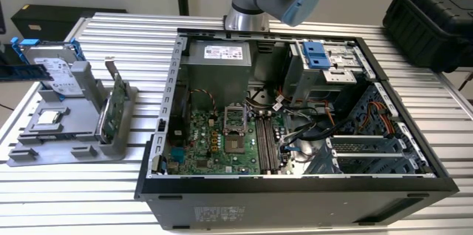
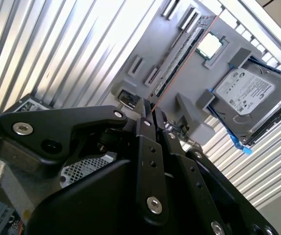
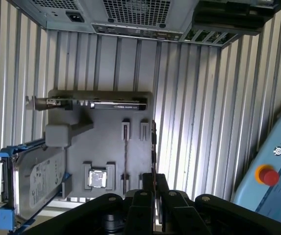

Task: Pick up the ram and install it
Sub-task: 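Pick up the ram and move it above insertion slot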

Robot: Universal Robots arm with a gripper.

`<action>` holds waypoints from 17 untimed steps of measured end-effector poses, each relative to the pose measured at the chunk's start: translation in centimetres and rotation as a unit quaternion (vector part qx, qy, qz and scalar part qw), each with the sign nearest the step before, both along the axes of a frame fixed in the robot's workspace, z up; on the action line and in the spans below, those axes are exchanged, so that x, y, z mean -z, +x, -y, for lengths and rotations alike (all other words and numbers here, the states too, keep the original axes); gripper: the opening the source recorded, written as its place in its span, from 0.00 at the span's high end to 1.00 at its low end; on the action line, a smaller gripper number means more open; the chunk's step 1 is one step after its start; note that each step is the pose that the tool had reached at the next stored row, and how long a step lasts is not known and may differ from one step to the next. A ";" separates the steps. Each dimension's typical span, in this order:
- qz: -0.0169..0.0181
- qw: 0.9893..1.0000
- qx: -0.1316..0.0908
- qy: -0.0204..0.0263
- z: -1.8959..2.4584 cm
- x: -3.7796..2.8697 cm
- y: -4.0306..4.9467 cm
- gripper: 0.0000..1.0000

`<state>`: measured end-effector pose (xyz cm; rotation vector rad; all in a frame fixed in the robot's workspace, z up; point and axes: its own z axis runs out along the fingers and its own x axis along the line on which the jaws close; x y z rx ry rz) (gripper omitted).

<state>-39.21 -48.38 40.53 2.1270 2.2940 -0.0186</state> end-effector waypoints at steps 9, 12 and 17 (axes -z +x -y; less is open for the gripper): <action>0.000 1.000 0.000 0.000 0.00 0.00 0.65 1.00; 0.000 1.000 0.000 0.000 0.00 0.00 0.95 1.00; 0.000 1.000 0.000 0.000 0.00 0.00 1.59 1.00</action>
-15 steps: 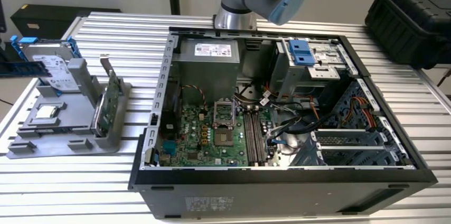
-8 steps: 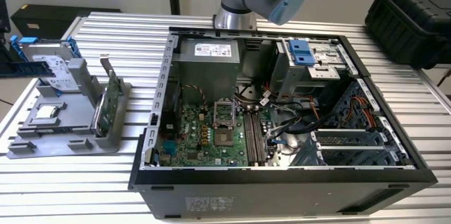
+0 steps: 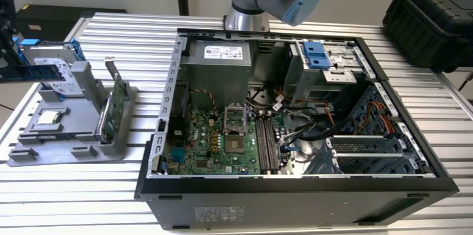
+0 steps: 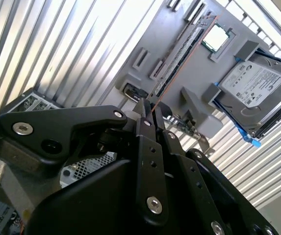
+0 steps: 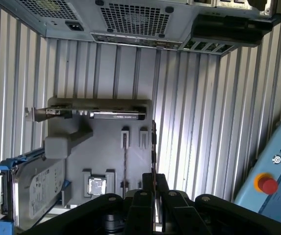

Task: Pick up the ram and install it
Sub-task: 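Pick up the ram and move it above insertion slot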

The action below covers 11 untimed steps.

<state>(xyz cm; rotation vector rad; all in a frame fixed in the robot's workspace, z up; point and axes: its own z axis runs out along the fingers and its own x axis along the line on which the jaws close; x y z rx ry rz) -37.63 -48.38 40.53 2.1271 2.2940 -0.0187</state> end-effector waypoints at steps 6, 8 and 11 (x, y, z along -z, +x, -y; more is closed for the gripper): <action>0.000 1.000 0.000 0.000 0.00 0.00 0.62 1.00; 0.000 1.000 0.000 0.000 0.00 0.00 0.84 1.00; 0.000 1.000 0.000 0.000 0.00 0.00 1.13 1.00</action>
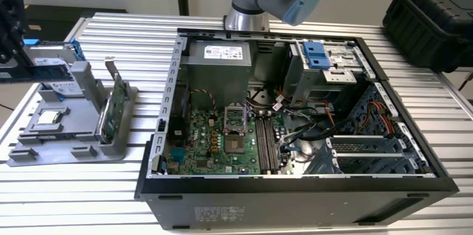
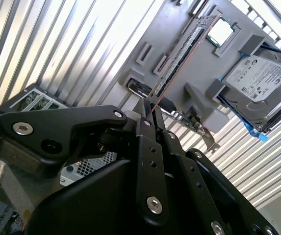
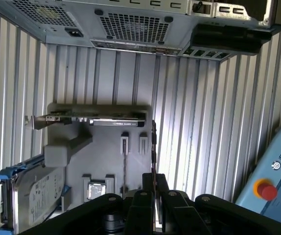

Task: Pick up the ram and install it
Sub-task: 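Pick up the ram and move it above insertion slot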

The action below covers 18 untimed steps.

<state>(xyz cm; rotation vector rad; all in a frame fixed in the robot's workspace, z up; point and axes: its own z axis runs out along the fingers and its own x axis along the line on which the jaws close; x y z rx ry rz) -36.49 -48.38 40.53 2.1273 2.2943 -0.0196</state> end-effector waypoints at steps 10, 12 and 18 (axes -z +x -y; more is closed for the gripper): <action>-0.001 1.000 0.000 0.000 0.00 0.00 0.86 1.00; -0.001 1.000 0.000 -0.001 0.00 0.00 1.01 1.00; -0.001 1.000 0.000 -0.001 0.00 0.00 1.41 1.00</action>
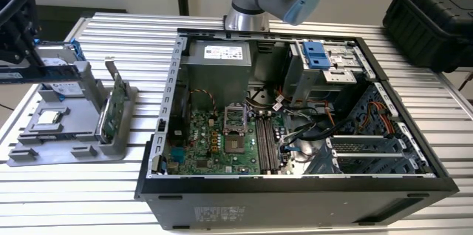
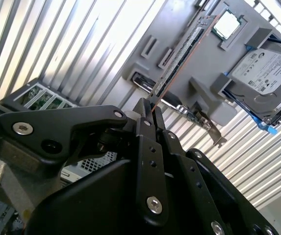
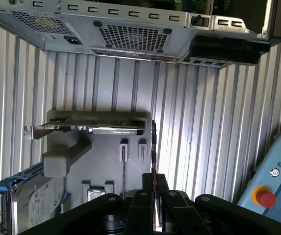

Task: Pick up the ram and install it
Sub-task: 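Pick up the ram and move it above insertion slot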

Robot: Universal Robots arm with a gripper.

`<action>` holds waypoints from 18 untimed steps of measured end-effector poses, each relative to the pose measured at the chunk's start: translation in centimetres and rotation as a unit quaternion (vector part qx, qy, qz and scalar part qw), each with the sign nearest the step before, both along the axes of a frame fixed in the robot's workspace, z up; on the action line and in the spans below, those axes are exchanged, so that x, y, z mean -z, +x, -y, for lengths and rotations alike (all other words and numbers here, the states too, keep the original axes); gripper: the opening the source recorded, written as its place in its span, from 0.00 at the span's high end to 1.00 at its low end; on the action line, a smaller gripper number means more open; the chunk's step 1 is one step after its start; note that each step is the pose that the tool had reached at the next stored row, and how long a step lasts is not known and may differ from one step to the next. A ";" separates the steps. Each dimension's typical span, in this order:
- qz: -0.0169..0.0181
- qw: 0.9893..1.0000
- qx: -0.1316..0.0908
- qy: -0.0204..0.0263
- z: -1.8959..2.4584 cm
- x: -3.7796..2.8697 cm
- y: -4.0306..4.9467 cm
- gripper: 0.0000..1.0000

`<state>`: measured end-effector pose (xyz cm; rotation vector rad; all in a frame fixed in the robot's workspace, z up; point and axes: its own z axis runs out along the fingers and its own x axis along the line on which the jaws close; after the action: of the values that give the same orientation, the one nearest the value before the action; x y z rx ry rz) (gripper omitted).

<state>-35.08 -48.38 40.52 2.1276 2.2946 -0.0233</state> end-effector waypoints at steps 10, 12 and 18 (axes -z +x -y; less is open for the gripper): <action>0.000 1.000 0.000 0.000 0.00 -0.01 0.61 1.00; 0.000 1.000 0.000 -0.001 0.00 0.00 0.73 1.00; 0.000 1.000 0.000 -0.001 0.00 0.00 1.07 1.00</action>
<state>-34.02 -48.38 40.53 2.1269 2.2940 -0.0254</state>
